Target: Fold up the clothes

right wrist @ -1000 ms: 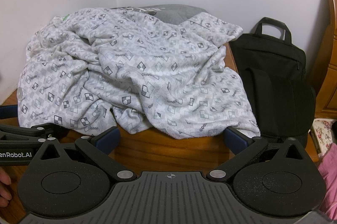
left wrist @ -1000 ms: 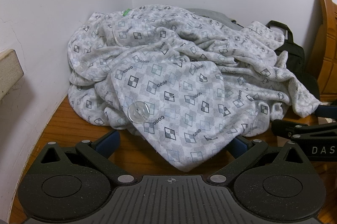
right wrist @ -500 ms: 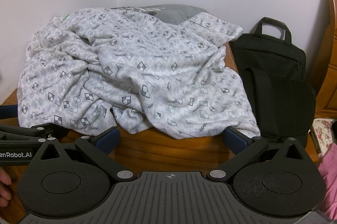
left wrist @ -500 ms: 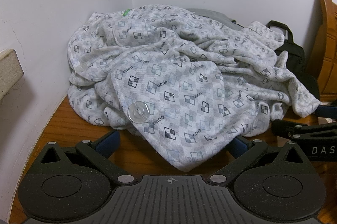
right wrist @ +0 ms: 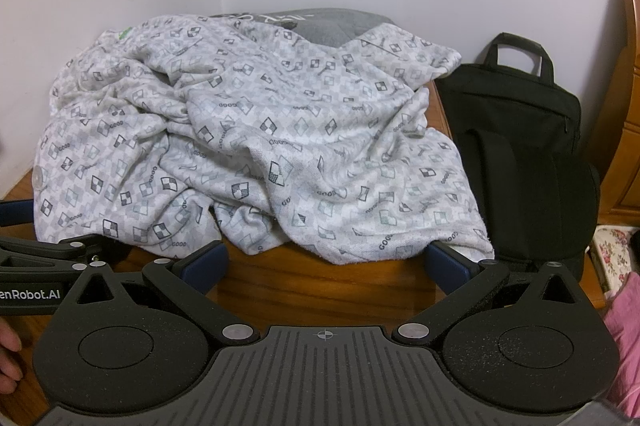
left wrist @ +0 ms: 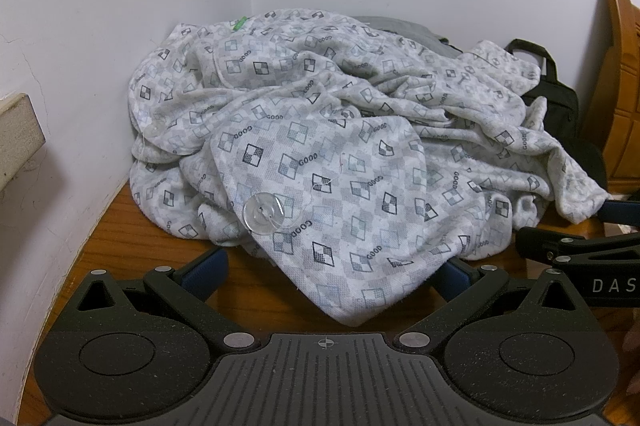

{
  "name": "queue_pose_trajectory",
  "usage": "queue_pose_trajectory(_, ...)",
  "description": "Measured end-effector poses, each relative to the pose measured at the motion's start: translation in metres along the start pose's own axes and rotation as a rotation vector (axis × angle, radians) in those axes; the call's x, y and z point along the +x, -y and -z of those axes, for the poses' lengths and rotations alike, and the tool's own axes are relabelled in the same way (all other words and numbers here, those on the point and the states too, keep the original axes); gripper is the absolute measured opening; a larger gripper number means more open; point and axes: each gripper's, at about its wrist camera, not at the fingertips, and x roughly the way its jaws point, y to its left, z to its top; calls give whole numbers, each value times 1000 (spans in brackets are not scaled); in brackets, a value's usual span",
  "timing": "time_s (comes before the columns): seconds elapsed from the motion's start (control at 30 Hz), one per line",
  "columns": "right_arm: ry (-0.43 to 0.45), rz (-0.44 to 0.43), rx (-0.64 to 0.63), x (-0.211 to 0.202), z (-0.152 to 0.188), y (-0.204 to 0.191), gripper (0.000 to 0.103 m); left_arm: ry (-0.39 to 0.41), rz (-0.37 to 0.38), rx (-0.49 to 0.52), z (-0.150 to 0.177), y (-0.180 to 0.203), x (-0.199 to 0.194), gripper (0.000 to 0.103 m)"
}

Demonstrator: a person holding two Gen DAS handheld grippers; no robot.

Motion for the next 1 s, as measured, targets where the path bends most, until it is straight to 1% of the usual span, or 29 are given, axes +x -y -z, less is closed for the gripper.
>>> queue_pose_trajectory(0.77,0,-1,-2,2,-1,-4,103,1,-4,2,3,1,-1,103)
queue_pose_trajectory(0.8,0,-13,-13,3,-1,-5,103,-5,-11,9,2,1,-3,103)
queue_pose_trajectory(0.83,-1,-40,-31,3,-1,-6,103,-17,-19,25,-2,2,-5,103)
queue_pose_trajectory(0.87,-5,-70,-56,3,-1,-7,103,-11,-24,36,-3,4,-8,103)
queue_pose_trajectory(0.97,-23,-209,-141,-2,-5,-2,103,46,-37,48,-13,-1,-35,103)
queue_pose_trajectory(1.0,-24,-265,-148,-5,-7,1,103,68,-39,40,-17,-2,-43,103)
